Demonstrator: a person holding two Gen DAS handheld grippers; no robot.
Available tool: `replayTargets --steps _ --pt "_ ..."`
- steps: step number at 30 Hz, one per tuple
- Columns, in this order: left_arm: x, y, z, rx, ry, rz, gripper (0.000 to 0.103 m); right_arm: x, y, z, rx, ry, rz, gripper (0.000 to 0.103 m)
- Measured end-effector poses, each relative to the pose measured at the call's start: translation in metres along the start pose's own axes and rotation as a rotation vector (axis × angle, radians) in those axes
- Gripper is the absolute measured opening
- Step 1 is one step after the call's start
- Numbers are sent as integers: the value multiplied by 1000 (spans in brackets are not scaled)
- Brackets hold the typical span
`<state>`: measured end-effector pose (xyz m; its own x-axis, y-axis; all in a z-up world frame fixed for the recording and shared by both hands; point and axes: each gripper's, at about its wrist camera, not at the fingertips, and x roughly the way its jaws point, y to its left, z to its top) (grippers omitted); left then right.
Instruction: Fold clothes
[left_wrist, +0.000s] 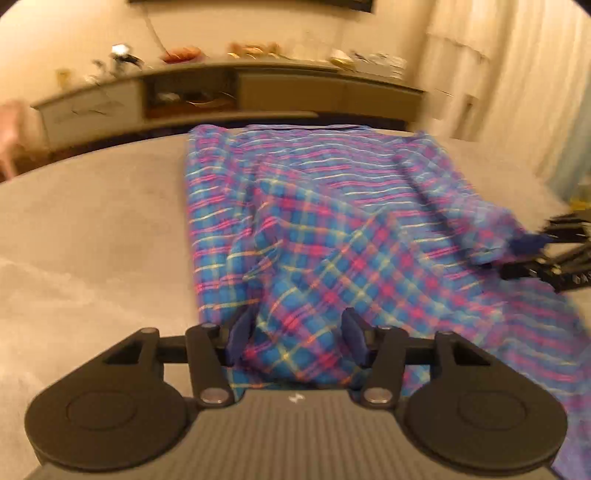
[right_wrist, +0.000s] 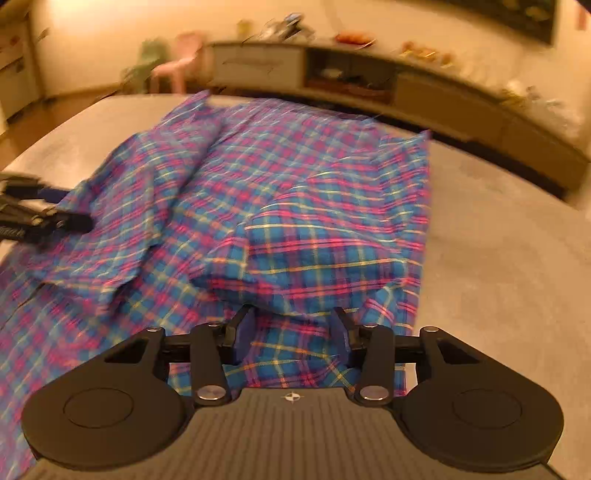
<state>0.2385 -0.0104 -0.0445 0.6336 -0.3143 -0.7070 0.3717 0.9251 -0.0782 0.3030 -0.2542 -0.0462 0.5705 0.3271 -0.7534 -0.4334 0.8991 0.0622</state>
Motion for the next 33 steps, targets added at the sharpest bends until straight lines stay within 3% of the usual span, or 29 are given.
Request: replayTargets --steps 2,6,9,12,15,18,20,23,27,29,31,33 --pt "-8 9 22 37 -52 -13 55 -20 -19 13 63 -74 45 55" --pt "17 23 75 120 -84 19 55 -14 -54 52 124 -201 -20 55" --pt "69 30 96 168 -42 108 50 32 -70 83 104 -184 -113 48" --pt "109 47 95 142 36 164 46 81 -78 102 69 -114 -158 41" --pt "115 65 85 26 49 155 49 107 -81 104 53 -55 -169 41" --pt "78 61 74 -25 32 126 43 103 -78 102 48 -35 -184 41" --pt "51 44 51 7 40 85 44 72 -69 95 34 -73 -196 42" --pt "13 16 12 58 66 26 45 6 -42 56 15 -137 -98 42" --pt "-38 -22 -40 126 100 -53 45 -20 -2 -21 18 -19 34 42" --pt "-40 -31 -61 111 140 -12 44 -15 18 -48 -26 26 2 44" --pt "-54 -33 -77 59 130 16 44 -17 34 -56 -82 8 -59 44" --pt "-77 -32 -92 6 114 -2 47 -34 39 -61 -66 -31 -98 44"
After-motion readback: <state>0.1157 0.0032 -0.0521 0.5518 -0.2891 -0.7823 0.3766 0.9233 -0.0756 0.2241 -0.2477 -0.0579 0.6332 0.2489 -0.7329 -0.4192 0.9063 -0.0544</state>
